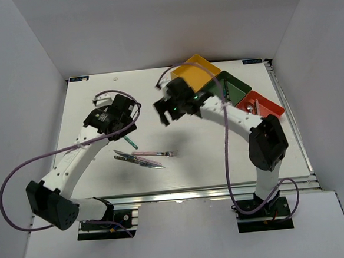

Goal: Sort the eating utensils into containers

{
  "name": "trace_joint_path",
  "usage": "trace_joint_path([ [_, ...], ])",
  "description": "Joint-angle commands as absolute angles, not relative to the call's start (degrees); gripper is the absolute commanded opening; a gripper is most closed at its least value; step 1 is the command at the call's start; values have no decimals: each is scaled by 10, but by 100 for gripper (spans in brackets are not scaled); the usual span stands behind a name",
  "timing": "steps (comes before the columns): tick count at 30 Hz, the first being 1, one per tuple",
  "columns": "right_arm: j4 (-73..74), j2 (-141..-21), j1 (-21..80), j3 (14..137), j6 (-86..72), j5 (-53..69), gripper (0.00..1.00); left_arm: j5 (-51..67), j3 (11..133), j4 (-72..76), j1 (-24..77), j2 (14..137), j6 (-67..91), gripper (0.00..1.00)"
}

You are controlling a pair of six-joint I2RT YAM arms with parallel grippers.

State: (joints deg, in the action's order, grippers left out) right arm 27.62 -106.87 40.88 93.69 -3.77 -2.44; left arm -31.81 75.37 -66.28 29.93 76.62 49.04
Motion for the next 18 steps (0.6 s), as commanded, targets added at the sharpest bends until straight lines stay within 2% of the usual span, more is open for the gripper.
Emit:
trace_joint_path([
  [1, 257, -1077, 462, 918, 15, 26, 86, -450, 764, -716, 297, 694, 585, 98],
  [7, 280, -1164, 547, 969, 51, 47, 74, -421, 719, -673, 297, 627, 540, 98],
  [11, 322, -1214, 559, 1025, 63, 49, 60, -397, 697, -675, 297, 609, 540, 98],
  [18, 319, -1234, 579, 1003, 80, 30, 56, -386, 664, -665, 297, 577, 532, 98],
])
